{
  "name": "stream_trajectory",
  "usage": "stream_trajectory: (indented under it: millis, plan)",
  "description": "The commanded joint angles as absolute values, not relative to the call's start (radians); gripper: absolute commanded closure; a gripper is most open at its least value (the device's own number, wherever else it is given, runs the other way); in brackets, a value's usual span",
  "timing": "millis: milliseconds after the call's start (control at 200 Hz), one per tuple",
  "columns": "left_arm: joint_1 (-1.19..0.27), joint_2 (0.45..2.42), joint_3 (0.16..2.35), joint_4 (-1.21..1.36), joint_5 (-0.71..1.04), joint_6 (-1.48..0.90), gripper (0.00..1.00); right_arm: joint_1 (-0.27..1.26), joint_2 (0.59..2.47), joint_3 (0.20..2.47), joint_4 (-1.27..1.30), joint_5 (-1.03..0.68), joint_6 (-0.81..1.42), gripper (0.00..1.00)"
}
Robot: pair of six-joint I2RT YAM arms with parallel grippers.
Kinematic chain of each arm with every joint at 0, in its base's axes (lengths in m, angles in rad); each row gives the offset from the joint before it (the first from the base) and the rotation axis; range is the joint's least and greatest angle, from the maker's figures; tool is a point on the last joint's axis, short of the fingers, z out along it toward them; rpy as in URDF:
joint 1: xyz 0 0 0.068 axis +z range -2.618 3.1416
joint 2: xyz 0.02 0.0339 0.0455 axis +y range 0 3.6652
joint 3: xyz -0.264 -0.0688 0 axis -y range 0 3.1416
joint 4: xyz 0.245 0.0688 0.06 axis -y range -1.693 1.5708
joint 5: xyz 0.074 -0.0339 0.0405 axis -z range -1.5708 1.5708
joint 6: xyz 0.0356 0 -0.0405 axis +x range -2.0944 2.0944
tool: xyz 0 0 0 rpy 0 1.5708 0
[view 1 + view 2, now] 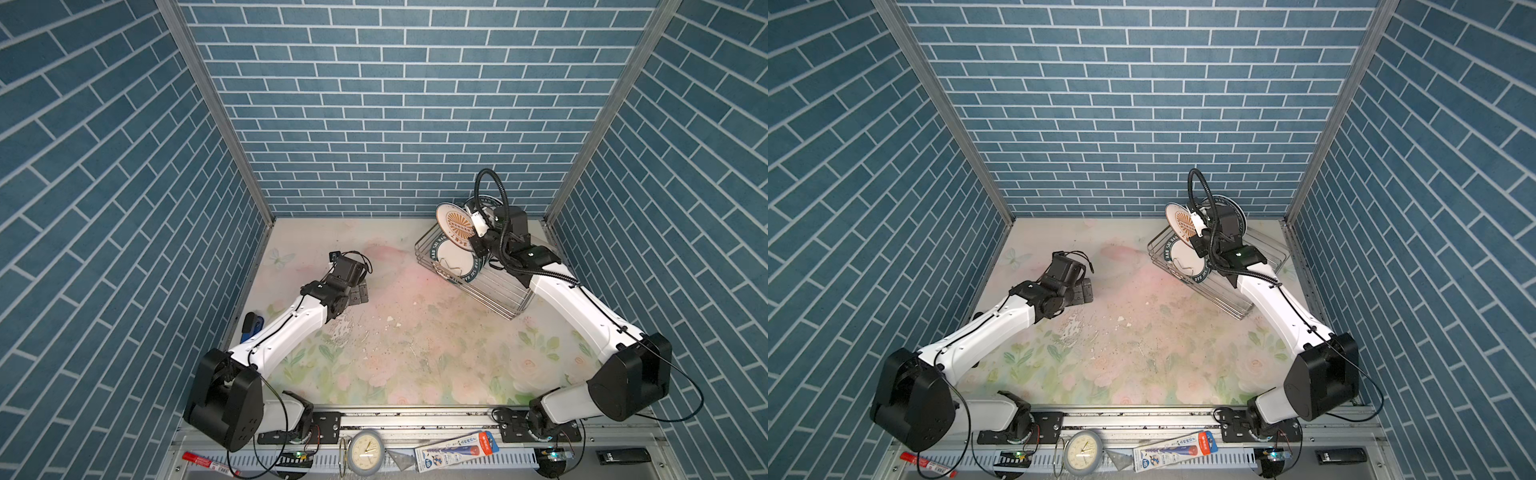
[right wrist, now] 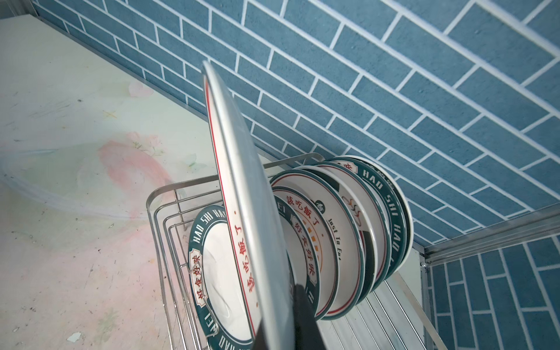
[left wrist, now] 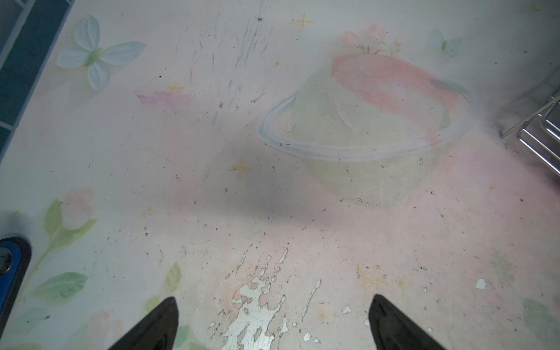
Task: Unload the plates from the dish rack
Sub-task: 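Grasp the outermost white plate's rim with the right gripper and lift it, then pull the plate toward the left gripper while the left gripper reaches for it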
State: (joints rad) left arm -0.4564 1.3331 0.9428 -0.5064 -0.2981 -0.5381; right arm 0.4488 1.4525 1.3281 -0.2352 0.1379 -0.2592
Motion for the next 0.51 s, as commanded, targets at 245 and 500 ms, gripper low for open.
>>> stream_trajectory:
  millis: [245, 500]
  plan:
    - [-0.453, 1.267, 0.940, -0.426, -0.158, -0.503, 0.01, 0.446, 1.357, 1.373, -0.314, -0.012, -0.038, 1.00]
    - [-0.450, 1.241, 0.950, -0.344, 0.006, -0.507, 0.01, 0.447, 1.324, 1.346, -0.368, -0.187, 0.319, 1.00]
